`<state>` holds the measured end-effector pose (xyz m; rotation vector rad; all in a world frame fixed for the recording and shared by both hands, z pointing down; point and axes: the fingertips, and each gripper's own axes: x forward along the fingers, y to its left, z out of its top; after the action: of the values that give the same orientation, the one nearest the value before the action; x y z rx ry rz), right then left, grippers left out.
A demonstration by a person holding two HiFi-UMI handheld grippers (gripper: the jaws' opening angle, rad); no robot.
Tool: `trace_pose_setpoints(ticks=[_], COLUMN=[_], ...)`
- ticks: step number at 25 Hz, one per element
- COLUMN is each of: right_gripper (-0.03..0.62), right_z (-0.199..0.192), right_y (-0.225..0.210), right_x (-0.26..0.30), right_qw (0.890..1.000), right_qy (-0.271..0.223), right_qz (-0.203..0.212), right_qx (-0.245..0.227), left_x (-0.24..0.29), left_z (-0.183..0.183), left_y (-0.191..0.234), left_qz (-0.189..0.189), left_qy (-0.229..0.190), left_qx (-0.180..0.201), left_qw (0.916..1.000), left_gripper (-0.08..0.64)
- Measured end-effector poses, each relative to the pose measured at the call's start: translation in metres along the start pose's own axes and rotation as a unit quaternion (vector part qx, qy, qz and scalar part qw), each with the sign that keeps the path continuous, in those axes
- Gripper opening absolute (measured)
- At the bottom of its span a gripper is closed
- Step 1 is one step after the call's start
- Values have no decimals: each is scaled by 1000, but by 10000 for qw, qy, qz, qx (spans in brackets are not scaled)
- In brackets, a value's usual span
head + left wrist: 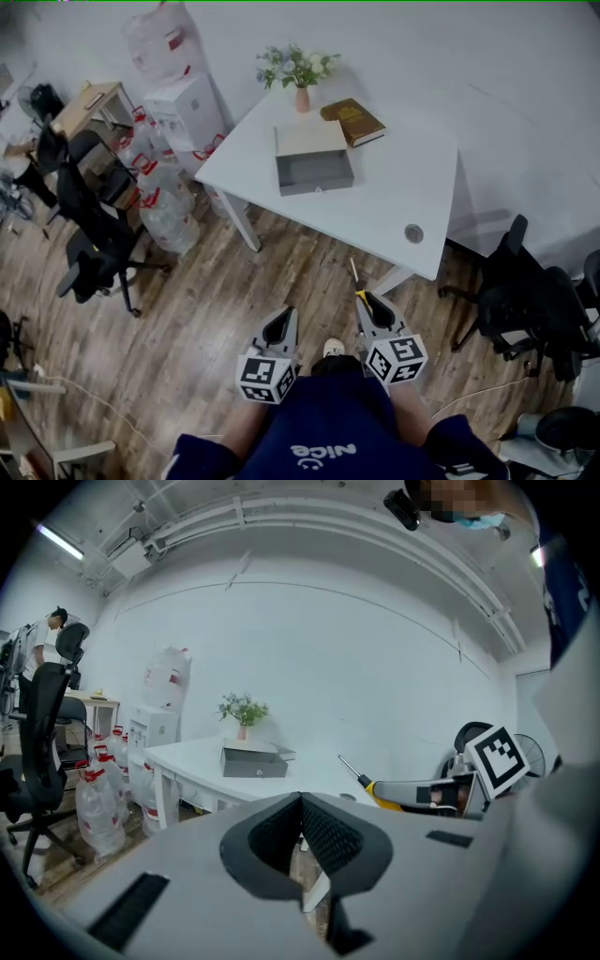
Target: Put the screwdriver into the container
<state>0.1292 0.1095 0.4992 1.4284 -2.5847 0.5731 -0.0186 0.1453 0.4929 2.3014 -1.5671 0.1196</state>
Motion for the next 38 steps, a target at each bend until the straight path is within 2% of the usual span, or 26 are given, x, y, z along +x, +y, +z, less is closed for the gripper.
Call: trace_pose_setpoints(ticks=[9, 18, 25, 33, 38], right_gripper=[92, 92, 92, 94, 92], right_z=[31, 32, 38, 69, 89], right_y=[-59, -76, -86, -102, -104], right_x=[26, 36, 65, 129, 169], right_qw=[9993, 9996, 9997, 9999, 10000], right_qy=[30, 43, 73, 77, 18], right_qz=[233, 296, 236, 137, 44], right_qx=[-291, -14, 20, -19, -82], left_x=[66, 96, 129, 191, 228], left_z=[19, 19, 20, 57, 78], left_y=[-16, -24, 3, 47, 74], left_qz=[256, 157, 158, 13, -206], left_qy=[-212, -11, 101, 21, 74], left_qx=[-101, -11, -90, -84, 14], left_qw=[9994, 9999, 9998, 10000, 9998], left_gripper=[15, 15, 14, 14, 15])
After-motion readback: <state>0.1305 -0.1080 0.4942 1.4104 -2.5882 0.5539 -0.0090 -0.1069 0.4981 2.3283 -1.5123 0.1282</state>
